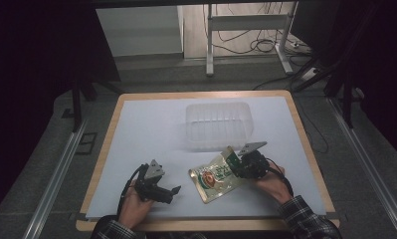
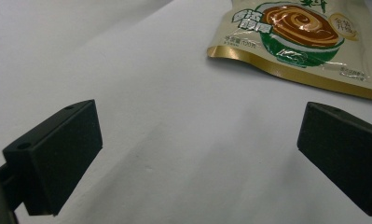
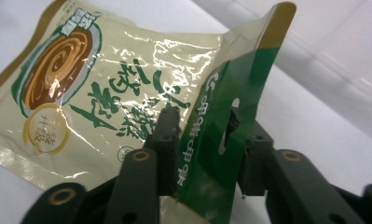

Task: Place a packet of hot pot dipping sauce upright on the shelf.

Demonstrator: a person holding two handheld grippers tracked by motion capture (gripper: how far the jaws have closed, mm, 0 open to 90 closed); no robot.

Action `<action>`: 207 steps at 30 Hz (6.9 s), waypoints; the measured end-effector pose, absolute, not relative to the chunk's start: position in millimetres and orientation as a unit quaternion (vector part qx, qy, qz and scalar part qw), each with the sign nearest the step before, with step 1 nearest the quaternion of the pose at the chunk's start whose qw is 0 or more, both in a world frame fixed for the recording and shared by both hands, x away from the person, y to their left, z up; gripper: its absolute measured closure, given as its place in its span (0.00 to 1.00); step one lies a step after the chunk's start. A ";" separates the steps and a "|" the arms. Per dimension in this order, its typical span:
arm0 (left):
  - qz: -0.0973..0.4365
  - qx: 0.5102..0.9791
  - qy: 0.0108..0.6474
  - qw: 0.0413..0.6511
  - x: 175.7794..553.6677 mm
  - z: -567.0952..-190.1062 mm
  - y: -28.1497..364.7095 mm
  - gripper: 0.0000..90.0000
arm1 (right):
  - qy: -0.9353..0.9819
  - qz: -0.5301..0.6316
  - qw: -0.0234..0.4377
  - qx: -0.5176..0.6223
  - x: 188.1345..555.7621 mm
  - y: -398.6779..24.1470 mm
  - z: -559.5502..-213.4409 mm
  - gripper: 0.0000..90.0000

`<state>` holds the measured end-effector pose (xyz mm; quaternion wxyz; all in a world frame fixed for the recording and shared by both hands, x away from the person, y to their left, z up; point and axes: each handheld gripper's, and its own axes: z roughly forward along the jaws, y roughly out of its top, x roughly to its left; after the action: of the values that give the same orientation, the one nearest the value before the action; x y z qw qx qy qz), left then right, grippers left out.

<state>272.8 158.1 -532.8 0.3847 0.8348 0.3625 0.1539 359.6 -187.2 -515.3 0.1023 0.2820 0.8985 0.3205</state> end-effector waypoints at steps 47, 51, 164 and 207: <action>0.159 0.833 0.361 0.387 271.4 -531.4 157.4 0.00 | 0.868 0.384 0.004 0.316 355.3 -171.9 -426.3 0.99; 0.159 0.833 0.361 0.388 271.3 -531.4 157.0 0.00 | 0.870 0.385 0.003 0.308 354.3 -167.9 -417.7 0.99; 0.160 0.836 0.356 0.385 271.8 -531.3 153.7 0.00 | 0.730 0.447 0.106 0.506 477.9 -176.1 -349.9 0.99; 0.162 0.839 0.355 0.379 271.3 -532.0 151.7 0.00 | 0.767 0.414 0.146 0.468 479.9 -171.8 -390.8 0.72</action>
<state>271.3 151.7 -532.0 0.3790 0.8390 0.3554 0.1619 479.9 -171.8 -390.8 0.1463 0.4684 0.7669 0.4135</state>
